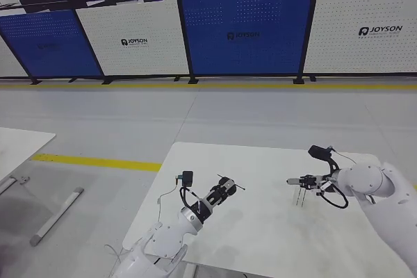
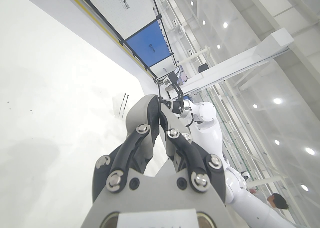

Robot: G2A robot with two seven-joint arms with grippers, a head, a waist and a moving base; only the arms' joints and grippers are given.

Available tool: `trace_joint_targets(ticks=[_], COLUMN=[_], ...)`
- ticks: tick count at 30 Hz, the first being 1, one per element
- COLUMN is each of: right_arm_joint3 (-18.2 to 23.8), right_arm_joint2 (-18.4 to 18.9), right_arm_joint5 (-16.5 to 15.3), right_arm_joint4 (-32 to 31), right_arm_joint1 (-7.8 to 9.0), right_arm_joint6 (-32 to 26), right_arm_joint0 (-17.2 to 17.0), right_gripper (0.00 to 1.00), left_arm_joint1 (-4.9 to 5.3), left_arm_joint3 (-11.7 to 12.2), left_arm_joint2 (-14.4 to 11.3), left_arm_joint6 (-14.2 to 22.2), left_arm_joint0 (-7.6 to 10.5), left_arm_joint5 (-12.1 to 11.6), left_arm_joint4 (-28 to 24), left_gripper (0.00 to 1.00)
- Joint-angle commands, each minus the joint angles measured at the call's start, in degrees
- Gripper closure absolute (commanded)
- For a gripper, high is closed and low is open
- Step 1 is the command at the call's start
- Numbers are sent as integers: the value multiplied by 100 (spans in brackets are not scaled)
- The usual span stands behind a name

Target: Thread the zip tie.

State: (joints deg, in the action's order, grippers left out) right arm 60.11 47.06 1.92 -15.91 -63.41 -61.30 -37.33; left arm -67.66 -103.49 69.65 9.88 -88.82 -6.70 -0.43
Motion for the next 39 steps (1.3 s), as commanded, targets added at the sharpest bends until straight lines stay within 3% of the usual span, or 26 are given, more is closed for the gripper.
trace_joint_targets(ticks=[1, 14, 21, 23, 24, 25, 26, 28, 33, 39], right_arm_joint3=[-111, -98, 287, 360, 375, 375, 368, 324, 241, 167], right_arm_joint2=[-71, -54, 222, 265, 299, 323, 345, 369, 366, 256], right_arm_joint5=[-61, -53, 383, 465, 487, 523, 556, 550, 579, 924], right_arm_joint4=[14, -63, -410, -477, -475, -527, -519, -516, -507, -700], right_arm_joint1=[-52, -61, 65, 89, 100, 114, 119, 122, 95, 40], right_arm_joint6=[89, 318, 306, 223, 181, 126, 101, 30, -21, -150], right_arm_joint0=[44, -28, -215, -253, -267, -279, -290, -289, -231, -98], right_gripper=[0, 0, 0, 40, 43, 54, 59, 63, 60, 60], left_arm_joint1=[0, 0, 0, 0, 0, 0, 0, 0, 0, 0], left_arm_joint3=[0, 0, 0, 0, 0, 0, 0, 0, 0, 0], left_arm_joint2=[0, 0, 0, 0, 0, 0, 0, 0, 0, 0], left_arm_joint6=[0, 0, 0, 0, 0, 0, 0, 0, 0, 0], left_arm_joint0=[0, 0, 0, 0, 0, 0, 0, 0, 0, 0], left_arm_joint5=[0, 0, 0, 0, 0, 0, 0, 0, 0, 0], left_arm_joint4=[0, 0, 0, 0, 0, 0, 0, 0, 0, 0], left_gripper=[100, 100, 100, 100, 100, 100, 100, 100, 100, 100])
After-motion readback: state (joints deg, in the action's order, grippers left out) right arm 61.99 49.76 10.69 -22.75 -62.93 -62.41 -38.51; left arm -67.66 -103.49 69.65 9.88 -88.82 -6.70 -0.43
